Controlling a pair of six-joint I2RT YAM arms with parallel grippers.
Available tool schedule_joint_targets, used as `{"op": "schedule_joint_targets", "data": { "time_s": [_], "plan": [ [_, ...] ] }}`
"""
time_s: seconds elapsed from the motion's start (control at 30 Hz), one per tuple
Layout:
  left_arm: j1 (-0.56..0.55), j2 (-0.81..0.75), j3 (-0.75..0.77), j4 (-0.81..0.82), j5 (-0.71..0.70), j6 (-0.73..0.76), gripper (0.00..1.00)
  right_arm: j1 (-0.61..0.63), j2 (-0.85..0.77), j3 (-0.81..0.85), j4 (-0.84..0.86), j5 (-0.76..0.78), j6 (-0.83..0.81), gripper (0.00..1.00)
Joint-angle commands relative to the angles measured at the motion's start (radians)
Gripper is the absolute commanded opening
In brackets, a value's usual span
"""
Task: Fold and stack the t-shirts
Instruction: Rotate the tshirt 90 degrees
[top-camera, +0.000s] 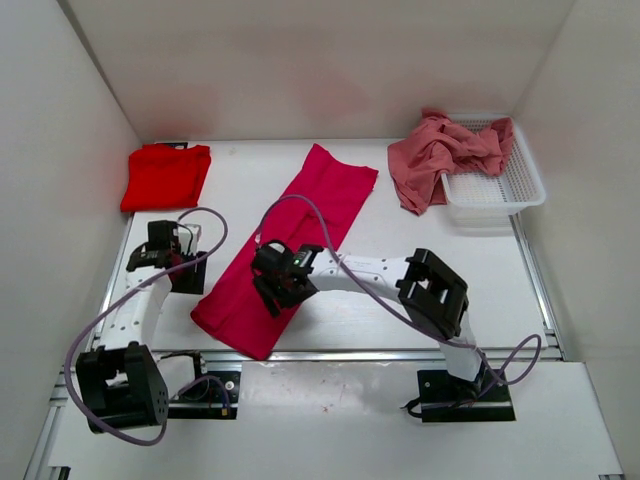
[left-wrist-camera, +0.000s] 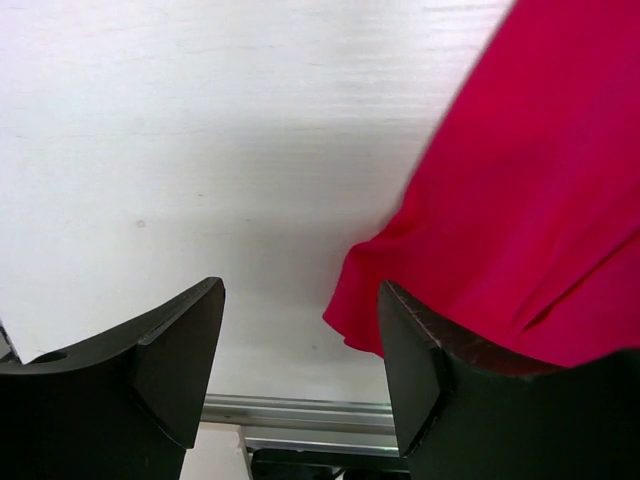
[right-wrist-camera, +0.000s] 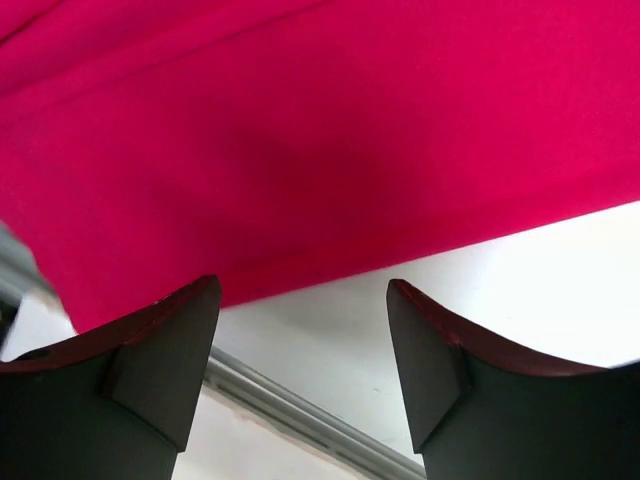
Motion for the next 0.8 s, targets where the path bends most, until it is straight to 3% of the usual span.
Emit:
{"op": "schedule_joint_targets", "data": {
  "time_s": [0.0, 0.33, 0.37, 0.43, 0.53, 0.67, 0.77],
  "plan": [
    [0.02, -0.078, -0.003, 0.018, 0.023, -0.013, 0.74, 0.035, 0.055, 0.071, -0.088, 0.136, 0.174, 0.67],
    [-0.018, -0.112, -0.009, 0.021, 0.001, 0.007, 0.76, 0.065, 0.169, 0.092, -0.071, 0.173, 0.165, 0.64],
    [-0.026, -0.111, -0.018, 0.026, 0.009, 0.007, 0.76, 0.067, 0.186, 0.098, -0.066, 0.179, 0.156, 0.6],
    [-0.041, -0.12, -0.014, 0.024, 0.009, 0.009, 0.76, 0.07, 0.192, 0.103, -0.054, 0.183, 0.134, 0.37],
    [-0.051, -0.117, -0.014, 0.03, 0.008, 0.019, 0.76, 0.076, 0.186, 0.065, -0.059, 0.196, 0.116, 0.16],
    [-0.078, -0.111, -0.014, 0.038, -0.017, 0.042, 0.76, 0.051, 0.155, -0.024, -0.051, 0.216, 0.098, 0.01],
    [-0.125, -0.106, -0.005, 0.026, -0.025, 0.071, 0.76, 0.024, 0.112, -0.102, -0.033, 0.243, 0.078, 0.0]
  ]
}}
